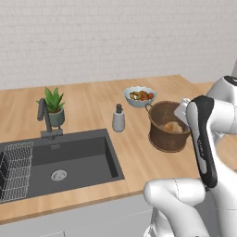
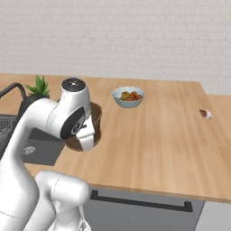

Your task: Open the cabinet, pick up the bread from the cabinet and place it in the basket. Then move the basket to the dining counter.

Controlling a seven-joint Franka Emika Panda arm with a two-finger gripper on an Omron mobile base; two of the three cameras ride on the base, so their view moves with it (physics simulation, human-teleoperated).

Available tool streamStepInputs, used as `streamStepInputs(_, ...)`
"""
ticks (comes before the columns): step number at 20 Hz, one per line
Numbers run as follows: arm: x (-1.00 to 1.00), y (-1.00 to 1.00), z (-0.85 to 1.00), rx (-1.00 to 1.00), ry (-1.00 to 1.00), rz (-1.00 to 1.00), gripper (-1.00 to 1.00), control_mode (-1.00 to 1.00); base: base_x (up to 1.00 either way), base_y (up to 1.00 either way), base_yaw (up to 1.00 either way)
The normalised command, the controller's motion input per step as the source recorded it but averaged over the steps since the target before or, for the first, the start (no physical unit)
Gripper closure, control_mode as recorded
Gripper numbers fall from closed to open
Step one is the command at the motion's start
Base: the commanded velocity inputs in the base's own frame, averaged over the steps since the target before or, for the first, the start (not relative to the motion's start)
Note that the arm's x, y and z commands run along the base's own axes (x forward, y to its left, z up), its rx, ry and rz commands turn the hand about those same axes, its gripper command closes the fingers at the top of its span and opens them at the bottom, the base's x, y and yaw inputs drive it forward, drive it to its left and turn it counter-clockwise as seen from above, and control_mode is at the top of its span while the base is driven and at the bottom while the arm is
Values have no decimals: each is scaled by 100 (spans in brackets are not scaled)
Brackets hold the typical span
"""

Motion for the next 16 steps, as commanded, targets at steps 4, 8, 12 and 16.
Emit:
streamStepInputs(4, 61, -41, -36, 0, 3, -3, 100, -100, 0, 0, 0)
streamStepInputs(8, 52, -54, -36, 0, 4, -1, 100, -100, 0, 0, 0)
streamStepInputs(12, 62, -48, -32, 0, 7, 0, 100, -100, 0, 0, 0)
streamStepInputs(16, 58, -52, -22, 0, 5, 0, 100, -100, 0, 0, 0)
